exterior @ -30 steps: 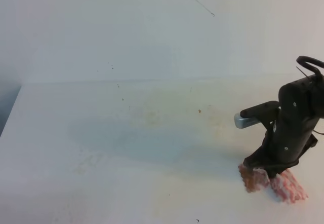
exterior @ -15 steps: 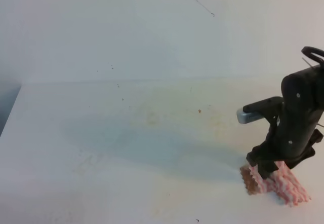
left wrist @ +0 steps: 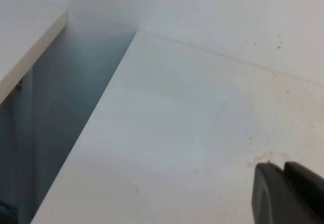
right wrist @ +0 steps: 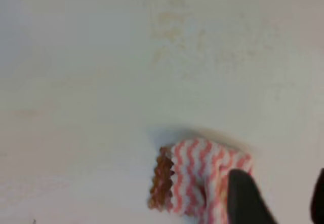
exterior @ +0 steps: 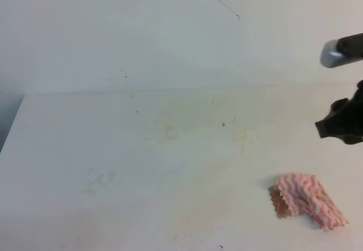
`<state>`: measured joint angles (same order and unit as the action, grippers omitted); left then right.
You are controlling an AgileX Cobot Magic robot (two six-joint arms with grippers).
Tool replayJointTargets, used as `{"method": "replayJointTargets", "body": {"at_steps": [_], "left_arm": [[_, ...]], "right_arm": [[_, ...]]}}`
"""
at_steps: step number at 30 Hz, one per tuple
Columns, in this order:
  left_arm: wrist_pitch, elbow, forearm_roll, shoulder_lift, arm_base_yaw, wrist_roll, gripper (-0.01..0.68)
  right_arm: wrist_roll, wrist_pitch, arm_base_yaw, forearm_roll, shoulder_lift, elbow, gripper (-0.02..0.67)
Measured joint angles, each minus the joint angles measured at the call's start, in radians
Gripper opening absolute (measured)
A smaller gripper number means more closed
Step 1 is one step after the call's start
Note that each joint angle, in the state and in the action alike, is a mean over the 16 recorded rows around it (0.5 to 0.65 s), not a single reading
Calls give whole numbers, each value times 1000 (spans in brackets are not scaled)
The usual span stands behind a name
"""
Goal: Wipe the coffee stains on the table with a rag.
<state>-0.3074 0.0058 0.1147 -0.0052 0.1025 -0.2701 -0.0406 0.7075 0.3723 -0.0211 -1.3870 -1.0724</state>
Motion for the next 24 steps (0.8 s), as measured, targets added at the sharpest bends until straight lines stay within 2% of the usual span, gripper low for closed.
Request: {"method": "replayJointTargets", "body": {"at_steps": [6,10,14,24], "left_arm": [[0,0,0,0,0,0,-3],[-1,0,0,0,0,0,-3],[-1,0,0,2,0,0,-3],[1,8,0,-5,0,0,-3]], "right_arm": [[-2,-85,0,8,280,171,120],[-1,-118,0,22,460,267,33],[11,-122,0,45,621,335,5],[70,-84,0,113,934,464,-2]]}}
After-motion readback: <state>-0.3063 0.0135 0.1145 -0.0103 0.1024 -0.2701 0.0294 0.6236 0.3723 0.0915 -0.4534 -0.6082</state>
